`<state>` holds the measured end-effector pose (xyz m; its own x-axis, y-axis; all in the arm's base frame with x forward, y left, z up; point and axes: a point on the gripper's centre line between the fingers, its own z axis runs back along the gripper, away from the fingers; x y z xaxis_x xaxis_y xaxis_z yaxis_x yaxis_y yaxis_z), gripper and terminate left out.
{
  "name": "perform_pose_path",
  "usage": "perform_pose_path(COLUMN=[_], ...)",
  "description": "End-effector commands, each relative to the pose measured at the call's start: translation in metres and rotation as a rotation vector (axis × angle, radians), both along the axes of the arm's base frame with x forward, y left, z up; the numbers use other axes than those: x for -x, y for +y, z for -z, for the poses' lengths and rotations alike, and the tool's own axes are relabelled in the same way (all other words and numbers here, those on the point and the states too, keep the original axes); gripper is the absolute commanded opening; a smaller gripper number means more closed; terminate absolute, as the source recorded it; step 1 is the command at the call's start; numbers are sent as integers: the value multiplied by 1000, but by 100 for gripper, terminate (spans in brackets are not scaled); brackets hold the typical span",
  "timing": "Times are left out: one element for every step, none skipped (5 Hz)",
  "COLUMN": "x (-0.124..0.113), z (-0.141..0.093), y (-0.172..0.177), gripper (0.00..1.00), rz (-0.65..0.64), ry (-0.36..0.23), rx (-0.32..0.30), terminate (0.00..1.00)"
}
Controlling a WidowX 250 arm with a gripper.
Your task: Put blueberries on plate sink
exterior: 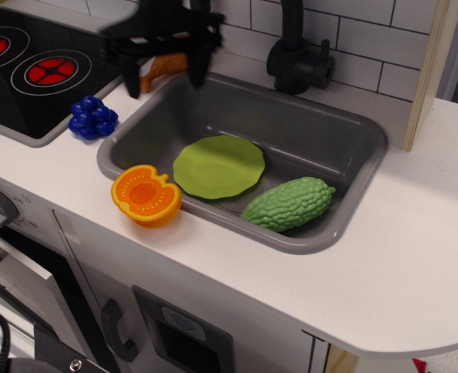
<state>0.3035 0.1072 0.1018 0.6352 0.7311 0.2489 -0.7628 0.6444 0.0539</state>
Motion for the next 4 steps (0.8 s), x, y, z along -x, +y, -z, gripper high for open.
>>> perform_pose_path(x=[17, 19, 25, 25], z=[-33, -36, -32, -15], y=[59, 87, 102, 103], gripper=[100, 100, 100, 100], rz=[38, 65, 64, 91], ry=[-90, -114, -117, -129], rx=[-12, -12, -12, -25], terminate=[0, 0, 0, 0])
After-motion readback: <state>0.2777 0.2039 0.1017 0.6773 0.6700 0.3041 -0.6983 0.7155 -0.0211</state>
